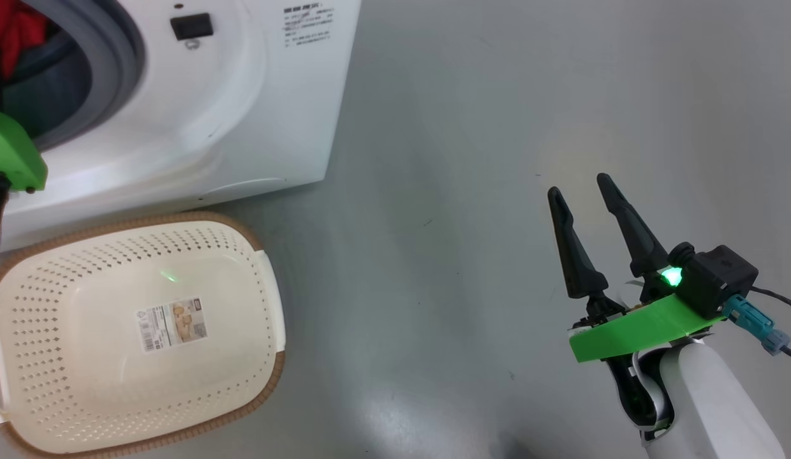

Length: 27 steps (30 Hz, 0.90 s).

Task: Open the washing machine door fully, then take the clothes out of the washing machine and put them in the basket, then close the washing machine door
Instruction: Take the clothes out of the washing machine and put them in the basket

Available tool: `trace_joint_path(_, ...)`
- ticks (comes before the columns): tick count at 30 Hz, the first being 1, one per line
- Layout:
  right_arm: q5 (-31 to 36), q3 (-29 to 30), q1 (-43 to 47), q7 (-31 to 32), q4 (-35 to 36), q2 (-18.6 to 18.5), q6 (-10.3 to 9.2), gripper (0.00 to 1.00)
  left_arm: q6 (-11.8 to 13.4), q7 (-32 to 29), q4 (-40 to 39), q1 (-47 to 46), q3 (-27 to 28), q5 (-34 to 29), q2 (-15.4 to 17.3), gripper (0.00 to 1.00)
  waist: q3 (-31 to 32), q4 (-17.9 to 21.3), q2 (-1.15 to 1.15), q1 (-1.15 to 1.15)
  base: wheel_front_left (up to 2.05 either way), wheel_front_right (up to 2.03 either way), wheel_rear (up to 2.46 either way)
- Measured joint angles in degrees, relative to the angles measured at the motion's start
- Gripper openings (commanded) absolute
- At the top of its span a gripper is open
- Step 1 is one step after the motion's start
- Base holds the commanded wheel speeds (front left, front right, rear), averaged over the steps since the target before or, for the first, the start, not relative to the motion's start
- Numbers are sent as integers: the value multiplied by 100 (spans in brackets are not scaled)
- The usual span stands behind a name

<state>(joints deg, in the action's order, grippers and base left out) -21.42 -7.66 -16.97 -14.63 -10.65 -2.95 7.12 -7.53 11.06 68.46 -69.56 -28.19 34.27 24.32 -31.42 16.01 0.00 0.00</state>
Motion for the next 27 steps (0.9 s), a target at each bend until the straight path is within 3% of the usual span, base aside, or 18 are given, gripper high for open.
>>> trace_joint_path(12, 87, 79, 26, 0, -49, 1, 0, 100, 0, 320, -130, 244, 20, 438, -109, 0, 353, -161, 0, 0, 0, 0, 0)
trace_joint_path(19, 143, 145, 218, 0, -120, -5, 0, 100, 111, 325, -1085, 1071, 822, 407, -188, 0, 702, -283, 0, 0, 0, 0, 0)
trace_joint_path(27, 143, 192, 411, 0, -167, -63, 0, 100, 203, 324, -2245, 2296, 1926, -325, -553, 0, 1124, -454, 0, 0, 0, 0, 0)
